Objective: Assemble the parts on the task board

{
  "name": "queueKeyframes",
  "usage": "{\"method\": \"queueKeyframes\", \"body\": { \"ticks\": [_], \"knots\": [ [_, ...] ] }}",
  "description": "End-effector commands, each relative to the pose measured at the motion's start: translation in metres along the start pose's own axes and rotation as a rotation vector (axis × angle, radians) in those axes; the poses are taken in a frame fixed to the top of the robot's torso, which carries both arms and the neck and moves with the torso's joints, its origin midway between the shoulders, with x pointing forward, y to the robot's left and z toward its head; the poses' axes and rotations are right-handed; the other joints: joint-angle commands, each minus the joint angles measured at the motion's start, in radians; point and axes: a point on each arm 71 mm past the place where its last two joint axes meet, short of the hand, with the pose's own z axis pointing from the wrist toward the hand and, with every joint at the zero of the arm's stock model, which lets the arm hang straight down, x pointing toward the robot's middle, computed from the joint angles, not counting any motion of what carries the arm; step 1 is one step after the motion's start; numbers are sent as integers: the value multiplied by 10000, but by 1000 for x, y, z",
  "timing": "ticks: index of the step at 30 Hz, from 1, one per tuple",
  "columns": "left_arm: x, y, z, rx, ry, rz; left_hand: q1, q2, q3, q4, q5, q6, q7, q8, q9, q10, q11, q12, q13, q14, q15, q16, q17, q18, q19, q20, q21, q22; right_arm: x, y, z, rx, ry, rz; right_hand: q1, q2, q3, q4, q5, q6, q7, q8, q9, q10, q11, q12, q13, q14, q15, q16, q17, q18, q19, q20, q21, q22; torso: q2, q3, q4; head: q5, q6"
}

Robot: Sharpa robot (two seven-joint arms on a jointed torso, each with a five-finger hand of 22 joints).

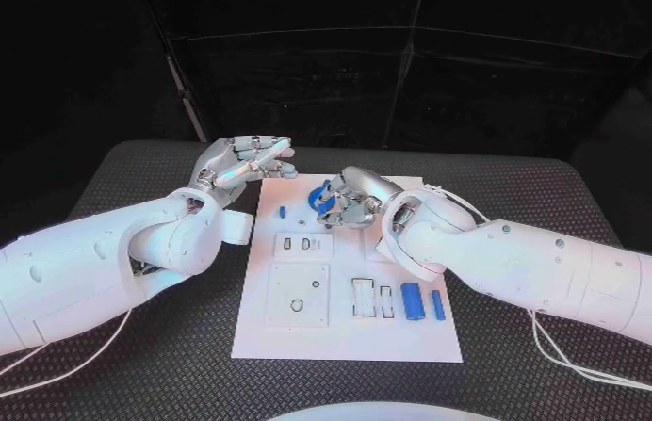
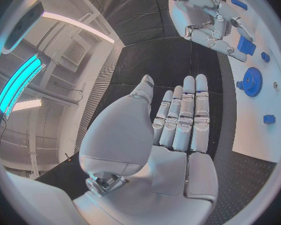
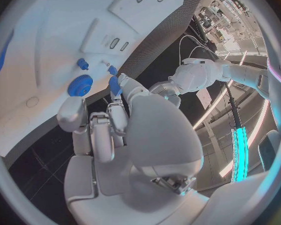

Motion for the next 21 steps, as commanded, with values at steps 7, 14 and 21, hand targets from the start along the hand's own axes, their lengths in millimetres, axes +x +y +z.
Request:
{"method": "queueKeyframes", "body": {
  "ticks": [7, 14, 21],
  "knots": [
    [3, -1, 1, 87, 101, -47, 23, 108, -42, 0, -35, 57, 40, -56, -14, 59, 5, -64, -7, 63, -11, -57, 16, 34, 63, -14, -56, -14, 17, 6, 5, -20, 665, -968, -84, -7, 66, -25, -61, 101, -38, 30, 13, 2, -71, -32, -3, 920, -89, 28, 1998, -173, -16, -49, 12, -14, 8, 14, -16, 50, -53],
    [4, -1, 2, 84, 123, -61, 24, 108, -59, -4, -34, 54, 47, -73, -17, 54, 12, -86, -12, 65, -6, -73, 22, 31, 65, -13, -64, -19, 28, 9, 7, -46, 1006, -1224, -103, -16, 71, -30, -90, 102, -39, 31, 12, -1, -72, -38, -8, 916, -90, 22, 1980, -172, -20, -50, 7, -22, -1, 18, -10, 69, -110],
    [4, 0, 3, 86, 128, -66, 24, 108, -59, -4, -34, 54, 47, -73, -17, 54, 12, -86, -12, 65, -6, -73, 22, 31, 65, -13, -64, -19, 32, 8, 8, 23, 1205, -1472, -113, -25, 71, -33, -95, 101, -40, 31, 11, 0, -73, -37, -5, 917, -90, 24, 1986, -170, -27, -51, 1, -34, -3, 18, -21, 103, -127]
  ]
}}
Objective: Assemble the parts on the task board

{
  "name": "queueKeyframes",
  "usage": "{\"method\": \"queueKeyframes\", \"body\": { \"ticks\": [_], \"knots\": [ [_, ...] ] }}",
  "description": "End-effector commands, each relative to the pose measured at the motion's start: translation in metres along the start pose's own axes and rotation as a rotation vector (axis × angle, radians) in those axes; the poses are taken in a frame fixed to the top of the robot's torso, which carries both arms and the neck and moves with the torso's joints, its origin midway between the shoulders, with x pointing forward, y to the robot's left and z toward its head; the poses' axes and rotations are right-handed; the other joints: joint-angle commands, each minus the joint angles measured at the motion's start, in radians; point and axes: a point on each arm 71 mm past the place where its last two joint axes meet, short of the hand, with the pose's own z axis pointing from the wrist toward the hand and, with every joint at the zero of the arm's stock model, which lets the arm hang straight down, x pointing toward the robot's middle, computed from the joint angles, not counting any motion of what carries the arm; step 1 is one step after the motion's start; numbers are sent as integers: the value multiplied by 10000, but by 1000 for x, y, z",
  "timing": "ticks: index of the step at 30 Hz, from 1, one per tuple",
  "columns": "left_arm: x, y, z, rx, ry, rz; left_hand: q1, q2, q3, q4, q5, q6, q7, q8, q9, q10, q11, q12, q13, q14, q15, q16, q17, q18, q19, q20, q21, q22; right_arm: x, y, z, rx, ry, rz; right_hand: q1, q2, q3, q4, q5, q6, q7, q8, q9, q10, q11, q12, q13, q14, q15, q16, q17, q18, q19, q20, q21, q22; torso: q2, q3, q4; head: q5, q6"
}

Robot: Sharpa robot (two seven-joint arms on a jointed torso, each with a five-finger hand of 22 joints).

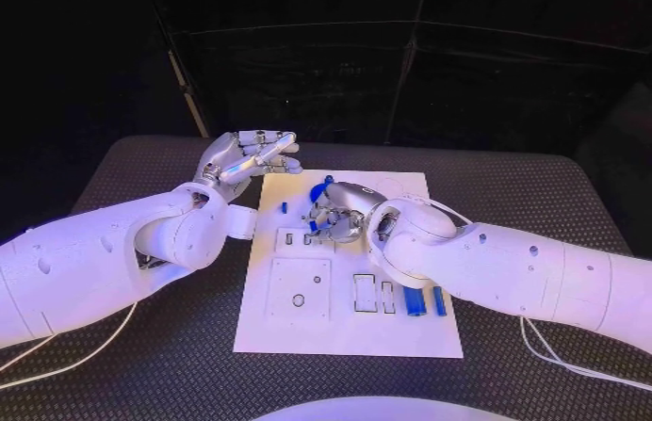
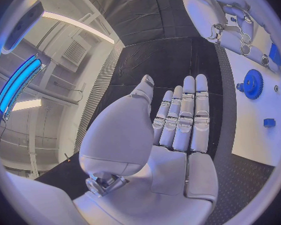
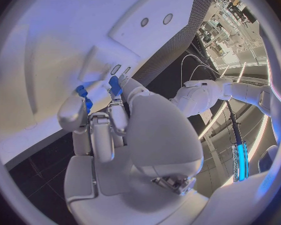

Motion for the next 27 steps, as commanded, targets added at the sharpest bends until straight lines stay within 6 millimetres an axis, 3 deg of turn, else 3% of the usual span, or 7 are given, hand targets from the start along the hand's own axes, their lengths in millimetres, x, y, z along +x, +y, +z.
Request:
{"method": "queueKeyframes", "body": {
  "ticks": [1, 8, 13, 27],
  "knots": [
    [1, -1, 1, 89, 90, -40, 24, 108, -59, -4, -34, 54, 47, -28, -8, 54, 12, -36, -12, 65, -6, -32, 15, 32, 65, -14, -64, -9, 1, 0, 1, 29, 216, -393, -90, 2, 41, -1, -34, 122, -18, 53, 8, 0, -73, -37, -6, 917, -90, 25, 1987, -170, -26, -51, 1, -10, -9, -11, 1, -12, -1],
    [2, -1, 1, 79, 96, -44, 26, 110, -65, -6, -34, 53, 50, -34, -9, 52, 14, -45, -14, 65, -5, -39, 17, 31, 65, -13, -67, -11, 5, 2, 2, -24, 318, -455, -98, -5, 40, -3, -37, 120, -17, 52, 8, -3, -73, -41, -10, 914, -91, 20, 1973, -170, -27, -51, 0, -10, 1, 1, 2, 6, -23],
    [2, -1, 1, 72, 101, -47, 26, 110, -65, -6, -34, 53, 50, -34, -9, 52, 14, -45, -14, 65, -5, -39, 17, 31, 65, -13, -67, -11, 8, 2, 3, -14, 452, -509, -98, -5, 40, -3, -37, 120, -17, 52, 8, -3, -73, -41, -10, 914, -91, 20, 1973, -170, -27, -51, 0, -10, -6, -13, 16, 14, -36],
    [2, -1, 2, 56, 114, -55, 26, 110, -65, -6, -34, 53, 50, -34, -9, 52, 14, -45, -14, 65, -5, -39, 17, 31, 65, -13, -67, -11, 13, 1, 4, 36, 686, -680, -118, -18, 42, -6, -34, 110, -15, 47, 5, -15, -71, -55, -23, 910, -91, 12, 1953, -166, -41, -52, -12, -35, -1, -7, 6, 2, -32]
  ]
}}
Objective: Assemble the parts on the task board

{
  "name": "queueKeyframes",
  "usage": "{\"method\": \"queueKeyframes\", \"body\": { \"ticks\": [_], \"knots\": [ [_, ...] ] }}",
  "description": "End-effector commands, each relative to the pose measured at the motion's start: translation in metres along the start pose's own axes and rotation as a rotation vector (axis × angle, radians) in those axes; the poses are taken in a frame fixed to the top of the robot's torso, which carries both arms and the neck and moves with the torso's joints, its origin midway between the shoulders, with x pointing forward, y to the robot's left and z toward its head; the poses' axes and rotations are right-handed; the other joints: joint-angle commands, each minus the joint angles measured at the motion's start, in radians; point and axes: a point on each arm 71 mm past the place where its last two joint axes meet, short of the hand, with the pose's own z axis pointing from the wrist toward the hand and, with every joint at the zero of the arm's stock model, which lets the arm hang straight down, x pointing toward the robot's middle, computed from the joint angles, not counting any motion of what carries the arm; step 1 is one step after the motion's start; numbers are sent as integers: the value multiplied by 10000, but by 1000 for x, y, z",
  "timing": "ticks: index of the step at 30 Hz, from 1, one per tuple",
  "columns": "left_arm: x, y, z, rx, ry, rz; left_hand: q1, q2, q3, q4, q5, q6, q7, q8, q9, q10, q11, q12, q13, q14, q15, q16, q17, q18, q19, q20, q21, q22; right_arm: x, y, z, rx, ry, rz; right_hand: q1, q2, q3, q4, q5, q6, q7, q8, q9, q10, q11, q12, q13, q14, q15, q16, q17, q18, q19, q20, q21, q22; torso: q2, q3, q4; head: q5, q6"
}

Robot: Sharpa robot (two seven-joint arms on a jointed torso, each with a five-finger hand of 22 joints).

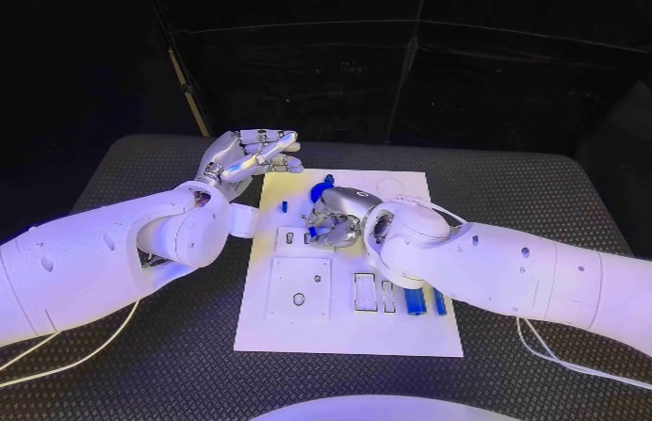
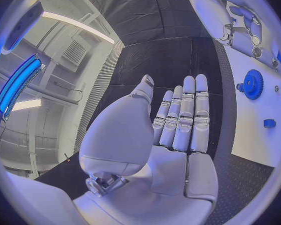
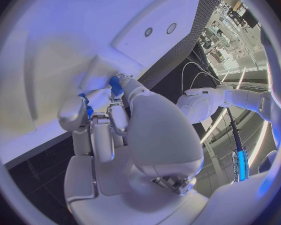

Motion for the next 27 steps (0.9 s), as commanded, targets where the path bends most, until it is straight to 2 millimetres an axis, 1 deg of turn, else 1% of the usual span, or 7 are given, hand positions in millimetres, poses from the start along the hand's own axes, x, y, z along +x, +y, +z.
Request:
{"method": "queueKeyframes", "body": {
  "ticks": [1, 8, 11, 18, 22, 27],
  "knots": [
    [2, -1, 1, 67, 113, -50, 26, 110, -65, -6, -35, 53, 50, -34, -12, 53, 14, -46, -14, 66, -5, -39, 10, 30, 65, -13, -67, -14, 4, -1, 0, 52, 287, -222, -52, 43, 50, -15, 23, 77, -39, 23, 7, -36, -72, -82, -48, 908, -91, 10, 1939, -164, -46, -53, -17, -17, 2, 3, 3, 13, -20],
    [1, -1, 1, 63, 108, -48, 26, 110, -65, -6, -35, 53, 50, -34, -12, 53, 14, -46, -14, 66, -5, -39, 10, 30, 65, -13, -67, -14, 4, -4, -1, 197, 320, -362, -69, 12, 54, -31, 30, 62, -34, 17, 3, -65, -70, -117, -83, 901, -90, -1, 1912, -162, -55, -53, -26, -29, -1, -1, -1, 20, -35],
    [1, -1, 1, 64, 107, -48, 26, 110, -65, -6, -35, 53, 50, -34, -12, 53, 14, -46, -14, 66, -5, -39, 10, 30, 65, -13, -67, -14, 4, -4, -1, 252, 349, -422, -69, 12, 54, -31, 30, 62, -34, 17, 3, -65, -70, -117, -83, 901, -90, -1, 1912, -162, -55, -53, -26, -29, -1, 2, 4, 24, -49],
    [1, -1, 1, 66, 101, -44, 26, 110, -65, -6, -35, 53, 50, -34, -12, 53, 14, -46, -14, 66, -5, -39, 10, 30, 65, -13, -67, -14, 5, -5, -1, 321, 497, -569, -88, -22, 55, -45, 45, 52, -30, 12, 0, -81, -67, -134, -97, 901, -88, -2, 1912, -162, -59, -53, -33, -35, -5, -4, 13, 30, -63],
    [1, -1, 1, 67, 97, -41, 26, 110, -65, -6, -35, 53, 50, -34, -12, 53, 14, -46, -14, 66, -5, -39, 10, 30, 65, -13, -67, -14, 6, -4, -2, 334, 580, -622, -88, -22, 55, -45, 45, 52, -30, 12, 0, -81, -67, -134, -97, 901, -88, -2, 1912, -162, -59, -53, -33, -35, -4, -1, 5, 52, -75],
    [1, -1, 1, 68, 91, -38, 26, 110, -65, -6, -35, 53, 50, -34, -12, 53, 14, -46, -14, 66, -5, -39, 10, 30, 65, -13, -67, -14, 7, -5, -2, 384, 674, -711, -101, -41, 54, -51, 53, 50, -28, 12, -1, -91, -65, -147, -109, 897, -87, -7, 1896, -160, -68, -52, -41, -49, -4, -4, 3, 46, -81]
  ]
}}
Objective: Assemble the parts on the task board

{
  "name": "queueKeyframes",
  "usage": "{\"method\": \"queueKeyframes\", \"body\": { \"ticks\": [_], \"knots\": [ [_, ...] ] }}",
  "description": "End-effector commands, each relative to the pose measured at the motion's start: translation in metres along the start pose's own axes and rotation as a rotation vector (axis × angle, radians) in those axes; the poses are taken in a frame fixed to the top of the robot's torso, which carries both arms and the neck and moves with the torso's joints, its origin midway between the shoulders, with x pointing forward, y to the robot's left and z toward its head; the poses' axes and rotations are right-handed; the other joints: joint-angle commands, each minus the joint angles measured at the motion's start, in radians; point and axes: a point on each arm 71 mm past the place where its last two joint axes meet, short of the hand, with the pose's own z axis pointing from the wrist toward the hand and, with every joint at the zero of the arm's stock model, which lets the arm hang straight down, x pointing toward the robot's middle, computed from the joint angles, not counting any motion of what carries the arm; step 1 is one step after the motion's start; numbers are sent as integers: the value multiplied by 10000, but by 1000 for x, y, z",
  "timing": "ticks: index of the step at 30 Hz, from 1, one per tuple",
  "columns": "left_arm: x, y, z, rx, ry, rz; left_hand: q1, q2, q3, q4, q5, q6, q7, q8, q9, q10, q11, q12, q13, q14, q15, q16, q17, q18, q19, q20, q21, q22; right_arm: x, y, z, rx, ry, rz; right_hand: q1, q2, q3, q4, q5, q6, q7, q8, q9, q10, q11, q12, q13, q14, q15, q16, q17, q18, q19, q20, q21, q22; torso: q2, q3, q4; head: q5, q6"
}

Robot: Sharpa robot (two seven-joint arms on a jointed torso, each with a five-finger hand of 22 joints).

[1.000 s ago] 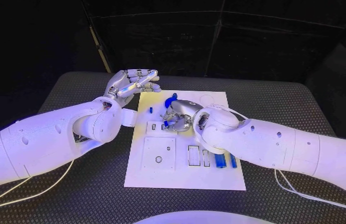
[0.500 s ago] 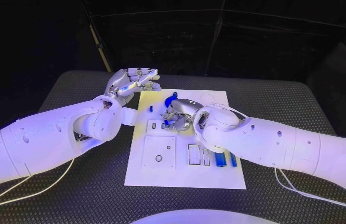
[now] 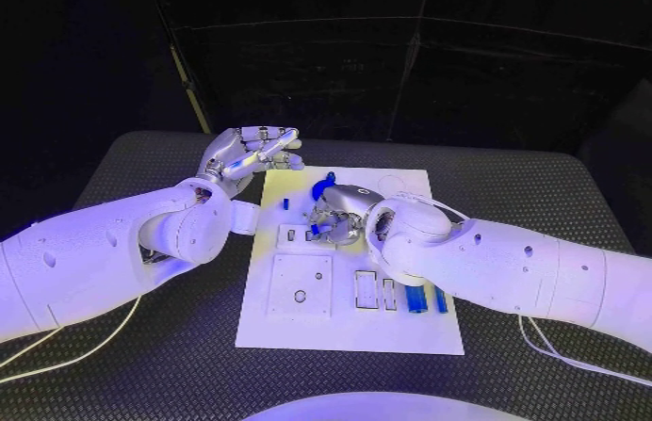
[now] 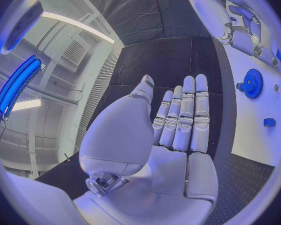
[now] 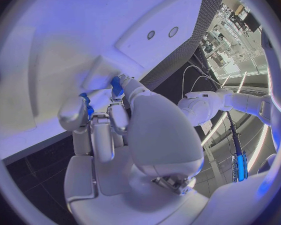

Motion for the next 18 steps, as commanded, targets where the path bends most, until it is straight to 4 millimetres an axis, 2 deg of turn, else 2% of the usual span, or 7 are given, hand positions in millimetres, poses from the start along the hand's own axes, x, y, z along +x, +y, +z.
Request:
{"method": "queueKeyframes", "body": {
  "ticks": [1, 18],
  "knots": [
    [1, -2, 0, 81, 103, -44, 26, 110, -65, -6, -34, 53, 50, -35, -13, 52, 14, -46, -13, 66, -4, -39, 13, 30, 65, -13, -67, -15, 8, -5, -1, 343, 597, -338, -82, -18, 25, -25, 68, 51, 40, 28, 15, -66, -26, -79, -21, 895, -86, -11, 1889, -158, -42, -17, -49, -22, 0, -3, -7, -4, -9],
    [1, -2, 0, 83, 91, -37, 26, 110, -65, -6, -34, 53, 50, -35, -13, 52, 14, -46, -13, 66, -4, -39, 13, 30, 65, -13, -67, -15, 9, -5, -2, 461, 779, -609, -346, -224, -23, 2, 86, -72, 88, -33, -14, -159, 14, -192, -124, 883, -56, -34, 1841, -151, -77, 5, -100, -82, 4, 1, -5, 24, -63]
  ]
}}
